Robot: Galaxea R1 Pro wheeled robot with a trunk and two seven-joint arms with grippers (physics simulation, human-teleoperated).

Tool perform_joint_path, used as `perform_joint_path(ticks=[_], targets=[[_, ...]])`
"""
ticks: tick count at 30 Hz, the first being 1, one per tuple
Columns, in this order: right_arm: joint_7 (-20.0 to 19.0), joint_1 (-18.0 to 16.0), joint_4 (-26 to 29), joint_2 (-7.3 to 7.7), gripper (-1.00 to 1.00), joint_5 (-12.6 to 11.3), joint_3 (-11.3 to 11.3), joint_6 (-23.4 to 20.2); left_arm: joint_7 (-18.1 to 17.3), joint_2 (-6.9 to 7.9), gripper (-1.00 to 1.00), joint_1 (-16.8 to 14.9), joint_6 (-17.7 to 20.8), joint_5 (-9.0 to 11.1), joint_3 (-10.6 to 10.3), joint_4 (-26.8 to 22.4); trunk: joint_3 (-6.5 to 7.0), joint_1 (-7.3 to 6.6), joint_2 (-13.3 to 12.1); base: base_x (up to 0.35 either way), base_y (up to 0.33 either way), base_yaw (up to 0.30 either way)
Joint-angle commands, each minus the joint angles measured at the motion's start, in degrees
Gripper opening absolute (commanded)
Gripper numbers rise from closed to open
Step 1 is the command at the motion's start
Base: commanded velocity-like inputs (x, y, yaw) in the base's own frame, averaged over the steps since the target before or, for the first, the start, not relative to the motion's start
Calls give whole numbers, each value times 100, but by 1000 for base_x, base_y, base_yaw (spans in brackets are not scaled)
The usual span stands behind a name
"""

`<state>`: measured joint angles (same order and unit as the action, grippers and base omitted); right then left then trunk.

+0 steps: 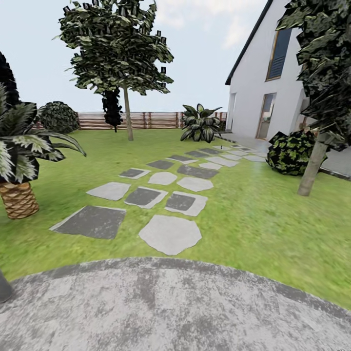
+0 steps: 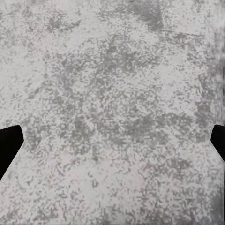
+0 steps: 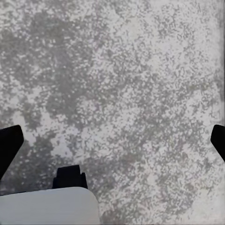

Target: In the garden, pick up the pesticide atomizer on the floor and spray pesticide onto both trees until each tree trunk is fully covered.

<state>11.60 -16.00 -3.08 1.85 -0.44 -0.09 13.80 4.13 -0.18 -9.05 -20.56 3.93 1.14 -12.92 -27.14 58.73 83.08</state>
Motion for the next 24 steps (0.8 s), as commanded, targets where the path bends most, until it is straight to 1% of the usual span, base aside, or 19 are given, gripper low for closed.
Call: perform_joint_path(ticks=[1,7,9,11,13,15,18,19,20,23,24], targets=[[0,0,0,0,100,0,0,0,0,0,100,0,1,-2,0,0,-4,0,0,350,0,-209],[-13,0,25,-13,100,40,32,0,3,1,100,0,8,-5,-45,-48,-13,0,0,350,0,-81],[-15,0,163,-21,100,51,42,3,6,-15,100,0,14,-5,-59,-266,-14,0,0,350,0,-16],[-16,-3,410,-23,100,55,44,2,7,-22,100,0,21,-9,-63,-600,-14,0,0,350,0,-10],[4,-7,1099,-26,100,59,44,6,6,-30,100,-2,47,-12,-67,-1312,-14,0,0,350,0,-5],[19,-6,1383,-24,100,63,44,7,4,-35,100,-9,104,-13,-72,-1568,-14,0,0,350,0,-3],[58,-7,1668,-4,100,67,44,11,2,-43,100,-93,248,-14,-75,-1783,-14,0,0,350,0,-2],[93,-29,1827,53,100,68,42,17,-1,-44,100,-217,347,-14,-77,-1884,-14,0,0,350,0,-1],[101,-41,1870,88,100,69,41,17,-1,-44,100,-249,371,-16,-78,-1894,-14,0,0,350,0,-1],[116,-95,1974,232,100,69,34,17,-1,-32,100,-359,439,-15,-79,-1773,-14,0,0,350,0,0],[118,-100,1977,247,100,67,32,17,-1,-31,100,-382,446,-15,-77,-1750,-14,0,0,350,0,0]])
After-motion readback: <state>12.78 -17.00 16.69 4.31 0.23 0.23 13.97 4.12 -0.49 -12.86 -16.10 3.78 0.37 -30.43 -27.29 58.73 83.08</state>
